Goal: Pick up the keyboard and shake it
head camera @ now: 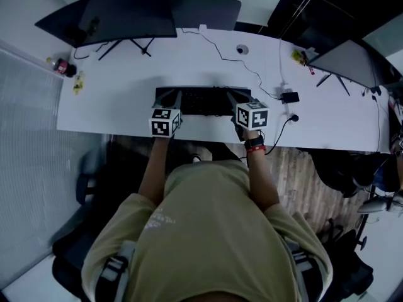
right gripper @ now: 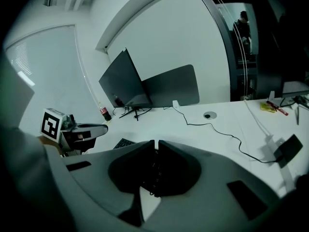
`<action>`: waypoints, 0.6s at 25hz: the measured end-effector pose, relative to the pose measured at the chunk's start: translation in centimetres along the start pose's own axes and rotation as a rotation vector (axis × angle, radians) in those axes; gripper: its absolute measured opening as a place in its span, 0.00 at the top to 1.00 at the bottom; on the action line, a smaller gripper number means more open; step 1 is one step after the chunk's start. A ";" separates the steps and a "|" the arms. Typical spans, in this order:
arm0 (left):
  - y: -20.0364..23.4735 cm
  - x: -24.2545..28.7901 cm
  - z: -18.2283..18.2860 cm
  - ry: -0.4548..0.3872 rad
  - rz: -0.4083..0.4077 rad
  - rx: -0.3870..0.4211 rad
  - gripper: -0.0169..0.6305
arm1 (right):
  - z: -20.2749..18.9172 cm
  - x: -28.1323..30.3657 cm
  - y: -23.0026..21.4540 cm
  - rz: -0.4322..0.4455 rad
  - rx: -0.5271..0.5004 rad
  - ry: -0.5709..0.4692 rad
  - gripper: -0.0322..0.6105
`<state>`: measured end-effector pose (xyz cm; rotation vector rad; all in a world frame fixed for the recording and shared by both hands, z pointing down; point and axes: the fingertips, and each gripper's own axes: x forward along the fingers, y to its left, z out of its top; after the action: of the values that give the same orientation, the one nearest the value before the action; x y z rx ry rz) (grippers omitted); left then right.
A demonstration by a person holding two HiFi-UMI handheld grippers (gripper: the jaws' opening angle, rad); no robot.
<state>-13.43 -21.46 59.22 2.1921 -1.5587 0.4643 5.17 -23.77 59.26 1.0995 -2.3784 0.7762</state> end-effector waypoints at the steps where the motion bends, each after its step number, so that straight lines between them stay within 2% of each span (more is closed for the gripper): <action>1: 0.2 0.2 -0.3 0.010 -0.002 -0.006 0.94 | 0.0 0.2 -0.3 -0.003 0.001 -0.001 0.91; 10: 2.7 1.6 -3.3 0.083 0.027 -0.045 0.94 | -2.1 1.9 -2.9 -0.047 0.033 0.008 0.89; 15: 4.1 2.3 -4.4 0.110 0.053 -0.060 0.94 | -3.7 2.7 -4.6 -0.081 0.042 0.057 0.68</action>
<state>-16.69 -22.28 64.66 2.0493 -1.5553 0.5383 7.61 -25.34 65.06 1.1666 -2.2655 0.8223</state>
